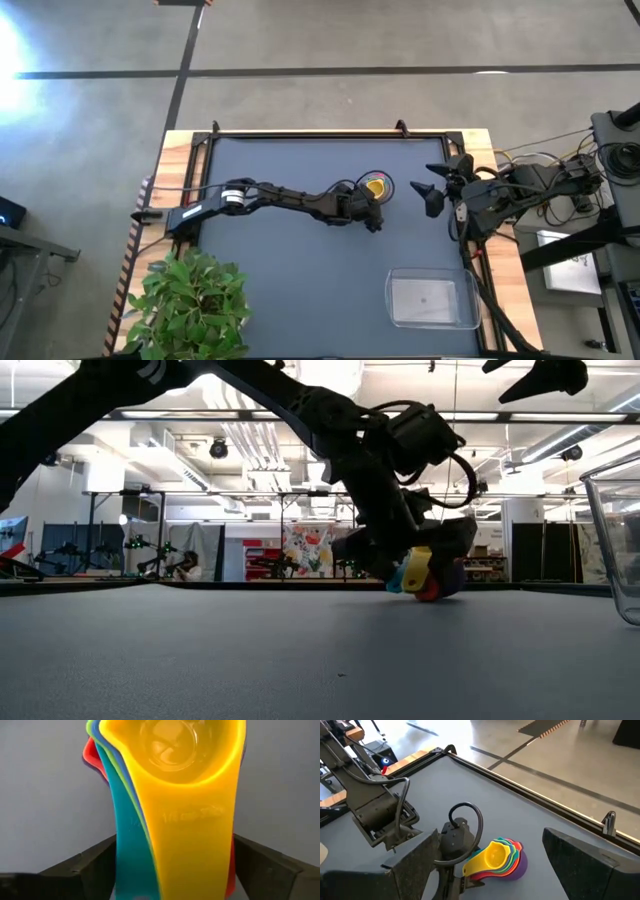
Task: Nest measuring cups in basket
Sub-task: Put the colorful nest measuring cups into the transparent bin
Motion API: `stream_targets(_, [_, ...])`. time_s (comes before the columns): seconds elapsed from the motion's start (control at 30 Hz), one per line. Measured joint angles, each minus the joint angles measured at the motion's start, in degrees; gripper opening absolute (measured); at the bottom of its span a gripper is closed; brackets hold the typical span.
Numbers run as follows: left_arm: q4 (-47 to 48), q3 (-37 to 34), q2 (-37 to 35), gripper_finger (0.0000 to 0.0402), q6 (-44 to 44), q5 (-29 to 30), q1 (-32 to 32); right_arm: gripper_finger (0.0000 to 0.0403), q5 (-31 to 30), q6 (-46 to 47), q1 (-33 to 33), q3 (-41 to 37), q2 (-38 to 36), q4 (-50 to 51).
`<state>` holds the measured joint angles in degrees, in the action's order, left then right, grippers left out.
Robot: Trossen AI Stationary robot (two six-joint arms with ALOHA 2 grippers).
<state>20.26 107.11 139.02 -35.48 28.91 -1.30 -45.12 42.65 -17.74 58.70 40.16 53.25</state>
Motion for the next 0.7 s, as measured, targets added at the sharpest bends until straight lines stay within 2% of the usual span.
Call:
stream_targets(0.17, [-0.23,0.0,0.03,0.0265,0.03,0.0,-0.02,0.0347,0.0,0.13,0.0,-0.02,0.0,0.0])
stream_targets(0.4, [-0.11,0.0,0.01,0.0129,2.14,-1.19,-0.02,0.0347,0.02,-0.45,0.0,-0.02,0.0,0.0])
stream_targets(0.57, [1.22,0.0,-0.96,0.0124,5.43,-8.17,-0.09,0.0347,0.07,-0.76,0.0,0.19,0.0,0.07])
stream_targets(0.7, [7.16,0.02,-3.13,0.0124,7.41,-12.85,0.79,0.0347,0.16,-1.34,0.0,0.77,0.0,0.42])
